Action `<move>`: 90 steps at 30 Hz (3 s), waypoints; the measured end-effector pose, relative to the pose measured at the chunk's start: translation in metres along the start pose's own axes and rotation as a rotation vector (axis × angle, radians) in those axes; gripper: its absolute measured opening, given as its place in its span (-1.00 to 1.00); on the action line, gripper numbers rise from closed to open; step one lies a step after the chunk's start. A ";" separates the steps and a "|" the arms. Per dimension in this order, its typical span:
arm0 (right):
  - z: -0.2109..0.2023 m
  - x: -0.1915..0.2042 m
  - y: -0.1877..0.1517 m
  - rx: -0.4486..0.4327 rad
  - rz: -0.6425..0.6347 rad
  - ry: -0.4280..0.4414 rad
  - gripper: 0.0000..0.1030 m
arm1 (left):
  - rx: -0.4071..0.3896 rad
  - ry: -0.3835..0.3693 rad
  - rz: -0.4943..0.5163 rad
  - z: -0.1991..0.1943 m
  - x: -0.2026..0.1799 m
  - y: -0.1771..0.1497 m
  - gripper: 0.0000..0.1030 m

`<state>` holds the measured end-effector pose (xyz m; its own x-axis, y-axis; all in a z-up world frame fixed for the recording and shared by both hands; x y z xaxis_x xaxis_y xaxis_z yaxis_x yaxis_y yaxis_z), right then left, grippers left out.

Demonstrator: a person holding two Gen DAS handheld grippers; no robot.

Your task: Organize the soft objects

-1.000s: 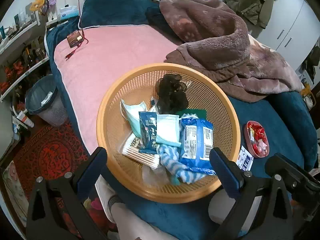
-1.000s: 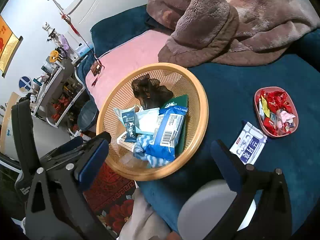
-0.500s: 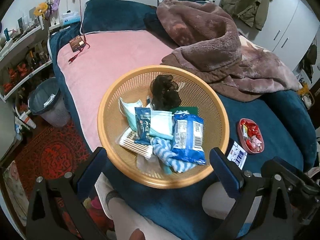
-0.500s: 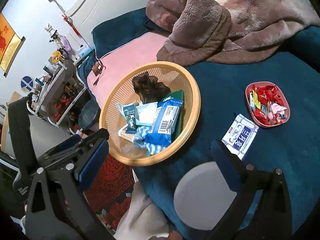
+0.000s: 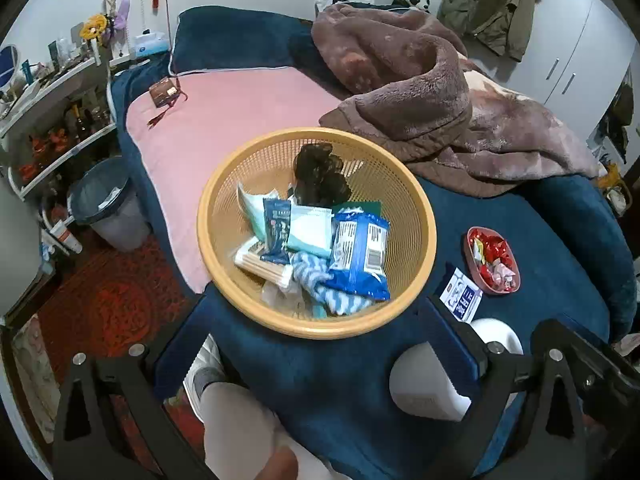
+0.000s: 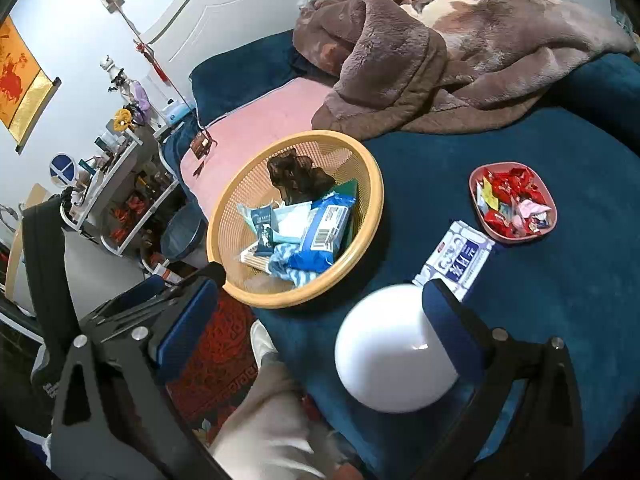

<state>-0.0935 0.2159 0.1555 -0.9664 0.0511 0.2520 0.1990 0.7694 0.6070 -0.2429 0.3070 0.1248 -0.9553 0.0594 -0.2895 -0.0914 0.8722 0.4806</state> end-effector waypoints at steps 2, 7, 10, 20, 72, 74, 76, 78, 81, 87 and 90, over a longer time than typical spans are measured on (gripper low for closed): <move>-0.003 -0.001 -0.002 -0.002 0.000 0.000 1.00 | 0.000 0.011 -0.001 -0.002 -0.001 -0.004 0.98; -0.016 -0.007 -0.014 -0.014 0.002 -0.006 1.00 | -0.017 0.052 0.016 -0.010 -0.005 -0.018 0.98; -0.023 -0.010 -0.022 -0.019 0.007 -0.012 1.00 | -0.053 0.096 0.029 -0.018 -0.005 -0.024 0.98; -0.040 -0.019 -0.040 -0.033 0.014 -0.026 1.00 | -0.071 0.100 0.039 -0.028 -0.012 -0.046 0.98; -0.061 -0.092 -0.114 -0.053 0.108 -0.035 1.00 | 0.003 0.082 0.201 0.003 -0.079 -0.137 0.98; -0.062 -0.094 -0.116 -0.054 0.113 -0.037 1.00 | 0.003 0.083 0.204 0.003 -0.081 -0.139 0.98; -0.064 -0.097 -0.117 -0.057 0.116 -0.037 1.00 | 0.005 0.081 0.209 0.003 -0.082 -0.141 0.98; -0.065 -0.098 -0.118 -0.060 0.119 -0.037 1.00 | 0.007 0.082 0.215 0.003 -0.084 -0.143 0.98; -0.067 -0.100 -0.120 -0.065 0.121 -0.033 1.00 | 0.008 0.079 0.222 0.003 -0.086 -0.145 0.98; -0.070 -0.102 -0.122 -0.076 0.118 -0.022 1.00 | 0.013 0.072 0.221 0.003 -0.091 -0.148 0.98; -0.072 -0.106 -0.124 -0.078 0.124 -0.021 1.00 | 0.013 0.070 0.231 0.003 -0.095 -0.151 0.98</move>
<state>-0.0043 0.0692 0.1081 -0.9367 0.1568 0.3130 0.3282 0.7044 0.6293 -0.1380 0.1709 0.0774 -0.9677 0.2248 -0.1144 0.1354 0.8455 0.5165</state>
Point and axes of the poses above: each gripper's, at about its wrist camera, not at the fingertips, and z roughly the way its jaws point, x to its left, y to its top, the point moved 9 cm from there along z, roughly the way its jaws point, and after that the axes turned 12 degrees about -z, right-handed, at the moved point
